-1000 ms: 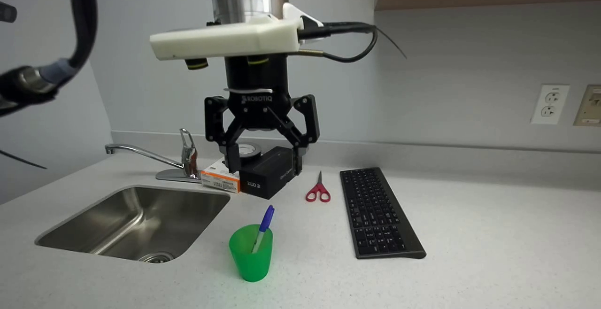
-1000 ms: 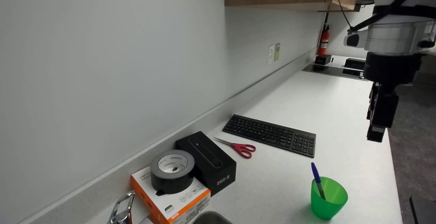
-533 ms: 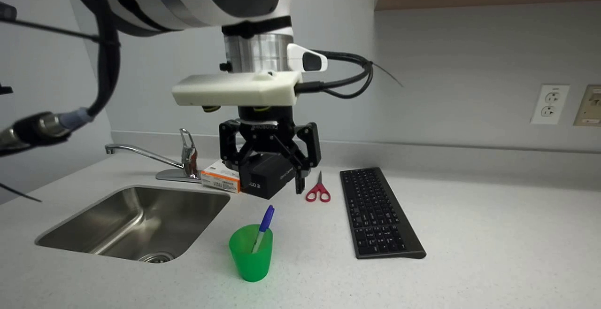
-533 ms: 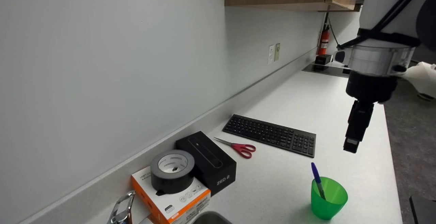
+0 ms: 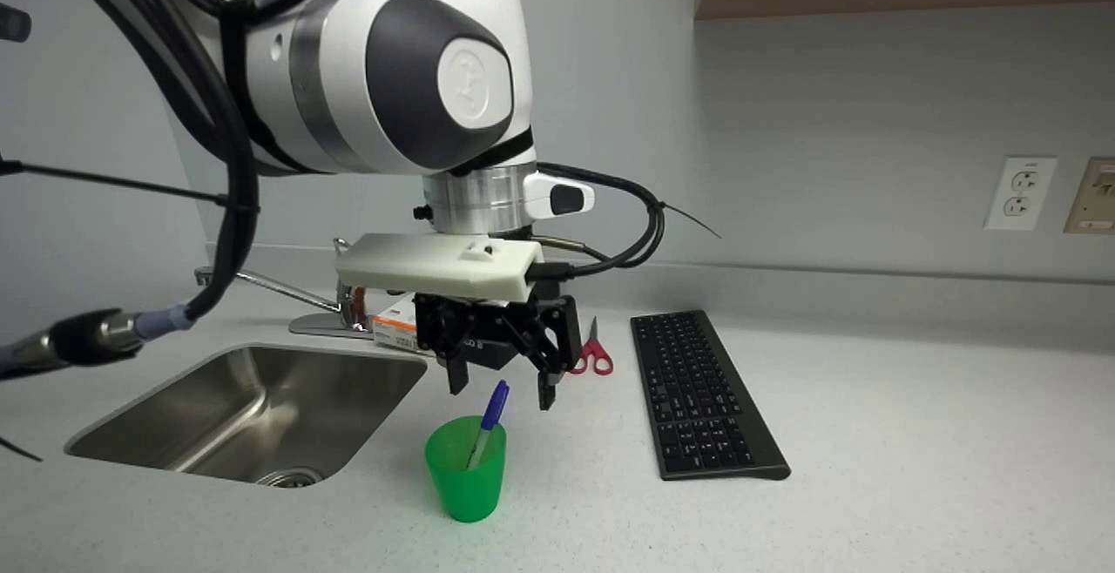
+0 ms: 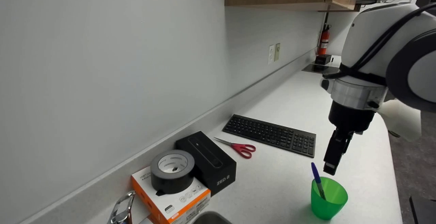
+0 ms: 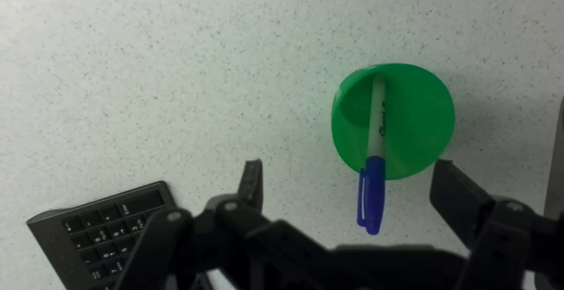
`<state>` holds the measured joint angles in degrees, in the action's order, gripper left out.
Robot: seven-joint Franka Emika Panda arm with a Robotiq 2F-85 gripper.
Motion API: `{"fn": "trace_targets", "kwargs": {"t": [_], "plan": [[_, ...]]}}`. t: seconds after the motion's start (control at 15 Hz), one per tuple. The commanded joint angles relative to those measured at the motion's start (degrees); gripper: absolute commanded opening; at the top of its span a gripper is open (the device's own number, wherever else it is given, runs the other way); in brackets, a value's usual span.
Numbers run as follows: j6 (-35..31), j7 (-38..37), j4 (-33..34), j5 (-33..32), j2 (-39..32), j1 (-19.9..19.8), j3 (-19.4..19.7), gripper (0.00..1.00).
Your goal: Pick up the pen from the green cup and put it on the table.
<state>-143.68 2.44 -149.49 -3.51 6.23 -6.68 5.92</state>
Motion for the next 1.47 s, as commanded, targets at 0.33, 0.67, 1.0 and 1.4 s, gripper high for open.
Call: {"fn": "trace_targets", "kwargs": {"t": [0.33,0.67,1.0,1.4], "plan": [[-10.32,-2.87,-0.48,2.68,-5.74,1.32,-1.35,0.74],[-13.27,-1.92,-0.61,5.44,-6.6,2.03,-2.26,0.46],[-12.68,-2.22,-2.14,5.67,-3.28,2.42,-2.6,0.06],[-5.25,1.43,-6.13,7.12,11.42,2.21,-0.8,0.04]]}}
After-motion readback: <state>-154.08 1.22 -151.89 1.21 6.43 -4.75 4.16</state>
